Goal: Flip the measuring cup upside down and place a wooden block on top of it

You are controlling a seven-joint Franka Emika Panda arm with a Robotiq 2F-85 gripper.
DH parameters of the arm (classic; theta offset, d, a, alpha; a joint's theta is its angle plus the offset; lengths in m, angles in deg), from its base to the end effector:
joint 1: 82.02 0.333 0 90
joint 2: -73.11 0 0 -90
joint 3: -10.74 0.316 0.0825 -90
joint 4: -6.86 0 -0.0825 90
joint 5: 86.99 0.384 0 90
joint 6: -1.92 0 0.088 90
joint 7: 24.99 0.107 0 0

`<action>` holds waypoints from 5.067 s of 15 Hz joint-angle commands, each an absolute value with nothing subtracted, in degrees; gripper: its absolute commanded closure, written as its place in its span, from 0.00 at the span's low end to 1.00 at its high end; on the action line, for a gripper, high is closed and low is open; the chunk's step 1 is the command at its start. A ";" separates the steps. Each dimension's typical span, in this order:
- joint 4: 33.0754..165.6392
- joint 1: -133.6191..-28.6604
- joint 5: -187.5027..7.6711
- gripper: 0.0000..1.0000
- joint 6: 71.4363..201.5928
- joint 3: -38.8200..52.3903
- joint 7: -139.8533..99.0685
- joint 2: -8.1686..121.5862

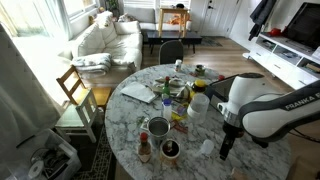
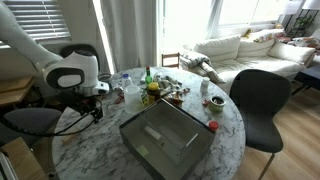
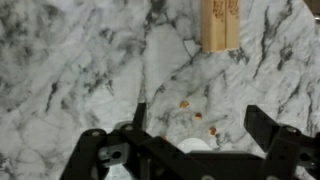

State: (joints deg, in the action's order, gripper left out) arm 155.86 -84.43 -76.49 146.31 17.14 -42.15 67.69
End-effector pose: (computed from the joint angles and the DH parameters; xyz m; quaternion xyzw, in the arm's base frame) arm 0.4192 0.0287 0.2085 -0.9893 -0.1048 0.0806 0.0615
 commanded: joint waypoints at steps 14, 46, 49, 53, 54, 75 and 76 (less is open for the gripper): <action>163.39 -80.33 -65.77 0.00 140.01 15.62 -49.04 70.50; 146.73 -79.80 -85.57 0.92 138.60 14.61 -29.18 68.79; 143.66 -79.65 -84.84 0.92 137.85 14.85 -30.24 66.14; 140.19 -79.57 -82.75 0.92 134.27 15.30 -31.54 62.61; 139.58 -79.57 -83.08 0.92 133.23 15.23 -31.00 61.96; 137.30 -77.59 -87.60 0.92 133.20 14.28 -21.45 58.61; 137.20 -77.61 -87.74 0.92 133.02 14.30 -21.44 58.58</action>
State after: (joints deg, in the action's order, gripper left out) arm 137.26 -78.36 -85.81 132.91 15.10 -23.46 58.80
